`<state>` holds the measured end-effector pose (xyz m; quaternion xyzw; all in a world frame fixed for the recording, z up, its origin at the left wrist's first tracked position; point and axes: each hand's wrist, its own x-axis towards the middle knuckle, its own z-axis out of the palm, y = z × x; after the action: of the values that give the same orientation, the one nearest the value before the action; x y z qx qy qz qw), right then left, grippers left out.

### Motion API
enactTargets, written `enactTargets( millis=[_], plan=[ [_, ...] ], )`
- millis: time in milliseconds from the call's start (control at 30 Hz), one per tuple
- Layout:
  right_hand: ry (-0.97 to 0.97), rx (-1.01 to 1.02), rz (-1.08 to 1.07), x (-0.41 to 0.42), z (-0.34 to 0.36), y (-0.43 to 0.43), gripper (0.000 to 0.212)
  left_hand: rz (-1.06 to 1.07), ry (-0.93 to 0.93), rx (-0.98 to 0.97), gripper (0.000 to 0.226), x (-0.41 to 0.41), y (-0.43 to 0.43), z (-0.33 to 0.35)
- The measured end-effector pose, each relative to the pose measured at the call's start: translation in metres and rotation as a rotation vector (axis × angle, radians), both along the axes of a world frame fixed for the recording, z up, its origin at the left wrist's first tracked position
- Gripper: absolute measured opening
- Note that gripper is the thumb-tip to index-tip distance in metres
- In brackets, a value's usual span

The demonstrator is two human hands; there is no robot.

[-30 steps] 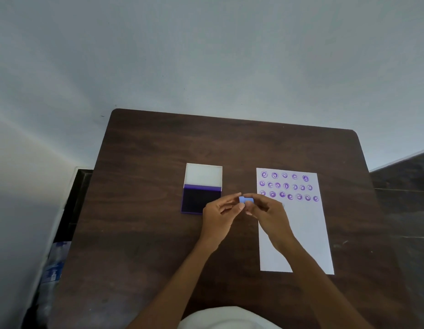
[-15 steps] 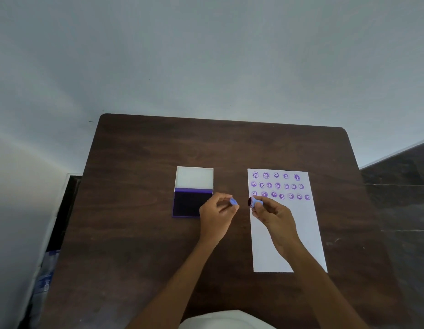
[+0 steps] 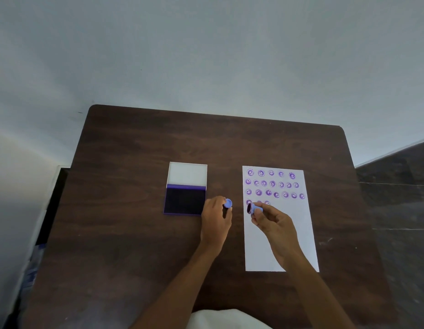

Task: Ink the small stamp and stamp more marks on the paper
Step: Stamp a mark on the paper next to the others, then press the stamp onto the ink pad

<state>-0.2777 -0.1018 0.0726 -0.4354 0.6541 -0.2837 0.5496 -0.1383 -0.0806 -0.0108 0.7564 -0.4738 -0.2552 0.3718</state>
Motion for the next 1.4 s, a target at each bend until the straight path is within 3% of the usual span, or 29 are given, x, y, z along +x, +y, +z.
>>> enactTargets(
  millis=[267,400,500,567,700,867,1000,1100,1233,1400],
  plan=[
    [0.002,-0.003,0.016,0.007,-0.001,0.000,0.023,-0.034,0.020,-0.006,0.043,0.001,0.004,0.003],
    [-0.057,0.003,0.063,0.011,0.001,-0.002,0.017,-0.193,-0.020,-0.190,0.034,0.048,0.008,0.017],
    [-0.077,-0.004,0.090,0.018,0.001,-0.001,0.016,-0.047,-0.188,-0.313,0.026,0.105,0.021,0.016],
    [-0.058,-0.017,0.098,0.027,-0.002,0.001,0.016,0.042,-0.178,-0.216,0.026,0.141,0.038,0.011],
    [0.064,-0.058,0.149,0.052,-0.008,0.001,0.016,0.198,-0.028,0.024,0.035,0.177,0.065,-0.001],
    [0.316,-0.316,0.371,0.087,-0.018,-0.007,0.013,0.205,0.060,0.056,0.051,0.174,0.068,-0.009],
    [0.453,-0.304,0.553,0.112,-0.025,-0.015,0.021,0.029,-0.134,0.064,0.078,0.161,0.064,-0.013],
    [0.604,-0.173,0.783,0.125,-0.028,-0.023,0.027,0.013,-0.194,0.080,0.088,0.157,0.065,-0.018],
    [0.701,-0.158,0.874,0.128,-0.035,-0.024,0.033,-0.064,-0.217,0.000,0.088,0.156,0.066,-0.025],
    [0.766,-0.369,0.897,0.125,-0.050,-0.005,0.031,-0.123,-0.231,-0.058,0.081,0.155,0.064,-0.030]
  ],
)
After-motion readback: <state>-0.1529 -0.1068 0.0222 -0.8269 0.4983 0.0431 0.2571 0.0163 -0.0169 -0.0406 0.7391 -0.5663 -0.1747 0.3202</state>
